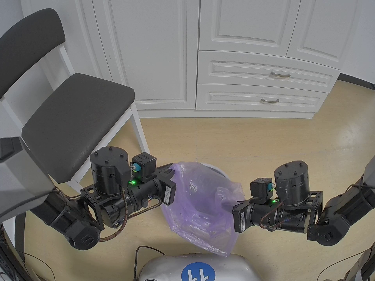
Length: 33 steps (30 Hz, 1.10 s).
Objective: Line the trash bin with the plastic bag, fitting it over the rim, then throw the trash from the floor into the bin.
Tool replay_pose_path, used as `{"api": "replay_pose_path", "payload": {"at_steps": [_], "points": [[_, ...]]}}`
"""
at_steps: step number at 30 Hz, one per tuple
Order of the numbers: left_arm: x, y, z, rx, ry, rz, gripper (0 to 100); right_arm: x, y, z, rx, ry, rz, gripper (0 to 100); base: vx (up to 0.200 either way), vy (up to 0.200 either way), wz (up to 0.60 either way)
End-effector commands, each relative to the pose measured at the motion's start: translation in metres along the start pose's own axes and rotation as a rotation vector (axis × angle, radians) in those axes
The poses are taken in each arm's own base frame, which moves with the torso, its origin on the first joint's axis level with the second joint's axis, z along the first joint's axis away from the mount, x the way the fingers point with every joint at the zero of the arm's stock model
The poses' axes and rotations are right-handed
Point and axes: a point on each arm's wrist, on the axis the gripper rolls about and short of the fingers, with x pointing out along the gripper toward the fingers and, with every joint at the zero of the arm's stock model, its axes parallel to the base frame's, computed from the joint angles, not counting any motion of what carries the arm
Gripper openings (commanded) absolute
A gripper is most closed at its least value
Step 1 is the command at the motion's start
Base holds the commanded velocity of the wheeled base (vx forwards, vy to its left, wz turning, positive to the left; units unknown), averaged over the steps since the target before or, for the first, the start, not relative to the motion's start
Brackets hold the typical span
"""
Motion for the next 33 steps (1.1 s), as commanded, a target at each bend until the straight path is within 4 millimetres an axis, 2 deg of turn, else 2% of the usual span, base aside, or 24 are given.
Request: {"api": "replay_pose_path", "payload": {"at_steps": [1,6,9,10,11,16,21,27,28,33], "points": [[-0.017,0.002,0.017,0.0,0.017,0.0,0,-0.004,0.012,0.034,0.121,-0.035,0.056,0,0.0,0.0,0.0],[-0.011,0.004,0.016,-0.003,0.027,0.007,0,0.02,0.005,0.027,0.138,-0.035,0.04,0,0.0,0.0,0.0],[-0.004,0.013,0.014,-0.019,0.03,0.031,0,0.034,0.0,0.021,0.147,-0.064,0.033,0,0.0,0.0,0.0],[-0.004,0.013,0.014,-0.019,0.03,0.031,0,0.034,0.0,0.021,0.147,-0.064,0.033,0,0.0,0.0,0.0],[0.005,0.017,0.011,-0.059,0.034,0.034,0,0.043,-0.005,0.016,0.152,-0.065,0.023,0,0.0,0.0,0.0],[0.026,0.015,-0.001,-0.13,0.063,0.027,0,0.054,-0.014,0.01,0.164,-0.039,0.001,0,0.0,0.0,0.0],[0.035,0.009,-0.01,-0.141,0.078,0.008,0,0.063,-0.03,0.006,0.181,-0.026,-0.038,0,0.0,0.0,0.0],[0.048,-0.009,-0.012,-0.244,0.07,-0.045,0,0.063,-0.045,0.008,0.192,-0.033,-0.074,0,0.0,0.0,0.0],[0.056,-0.015,-0.014,-0.284,0.06,-0.057,0,0.059,-0.052,0.011,0.193,-0.03,-0.09,0,0.0,0.0,0.0],[0.061,-0.016,-0.017,-0.312,0.05,-0.06,0,0.044,-0.053,0.016,0.199,0.035,-0.047,0,0.0,0.0,0.0]]}}
